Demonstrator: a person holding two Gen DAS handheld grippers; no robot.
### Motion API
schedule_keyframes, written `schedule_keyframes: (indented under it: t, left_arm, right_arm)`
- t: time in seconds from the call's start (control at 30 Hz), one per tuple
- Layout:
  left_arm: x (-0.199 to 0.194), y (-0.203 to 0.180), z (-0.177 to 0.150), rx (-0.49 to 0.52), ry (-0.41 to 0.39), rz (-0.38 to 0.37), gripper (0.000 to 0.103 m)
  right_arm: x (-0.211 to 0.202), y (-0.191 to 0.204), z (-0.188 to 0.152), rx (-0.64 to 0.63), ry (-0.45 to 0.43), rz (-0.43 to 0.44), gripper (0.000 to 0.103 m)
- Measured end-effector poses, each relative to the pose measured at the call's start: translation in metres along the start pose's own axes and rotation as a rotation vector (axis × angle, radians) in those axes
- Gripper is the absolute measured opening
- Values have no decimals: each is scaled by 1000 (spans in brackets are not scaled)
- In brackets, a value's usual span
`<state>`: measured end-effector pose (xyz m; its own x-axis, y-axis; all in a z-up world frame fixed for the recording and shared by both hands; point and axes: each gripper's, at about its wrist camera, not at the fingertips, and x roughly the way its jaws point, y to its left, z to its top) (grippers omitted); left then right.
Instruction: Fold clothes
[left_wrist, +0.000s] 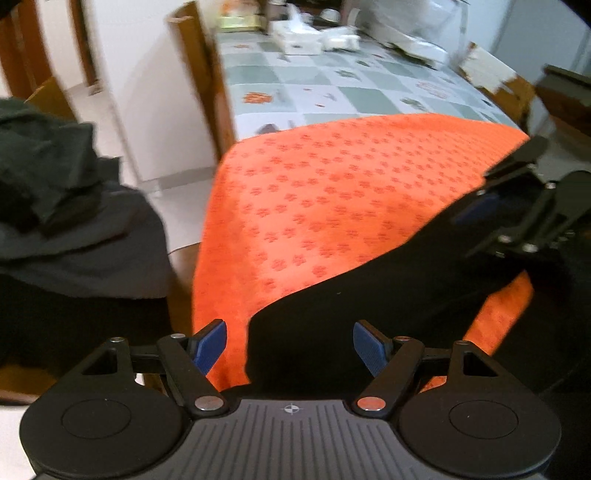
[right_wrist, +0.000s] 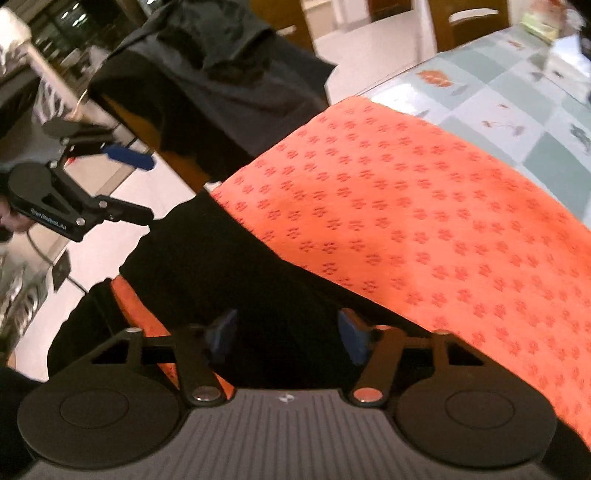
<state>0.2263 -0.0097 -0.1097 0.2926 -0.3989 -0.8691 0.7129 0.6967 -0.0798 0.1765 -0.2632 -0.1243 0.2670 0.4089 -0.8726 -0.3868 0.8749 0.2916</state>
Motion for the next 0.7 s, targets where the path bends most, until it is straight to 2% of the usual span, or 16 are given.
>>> schedule_keyframes:
  t: [0.03, 0.07, 0.1, 0.13, 0.37, 0.43, 0.53, 0.7]
  left_arm:
    - [2, -1, 3, 22, 2, -11, 79]
    - [4, -4, 5, 48, 4, -18, 79]
    - [7, -6, 8, 75, 6, -27, 79]
    - [10, -9, 11, 101, 9, -39, 79]
    - [31, -32, 20, 283, 44, -178, 78]
    - [33, -41, 17, 339, 48, -217, 74]
    - [35, -50, 9, 419, 45, -228, 71]
    - [29, -47, -5, 450, 35, -224, 71]
  right_arm:
    - [2, 2, 0, -14, 8, -5, 35]
    - [2, 3, 0, -19, 10, -7, 22]
    - [1, 5, -1, -25, 12, -9, 11]
    - [0, 6, -1, -30, 13, -10, 9]
    - [-47, 36, -14, -105, -64, 72, 3]
    - [-57, 46, -20, -122, -77, 100, 3]
    - [-56, 58, -28, -138, -57, 115, 3]
    - [-54, 65, -40, -120, -52, 145, 3]
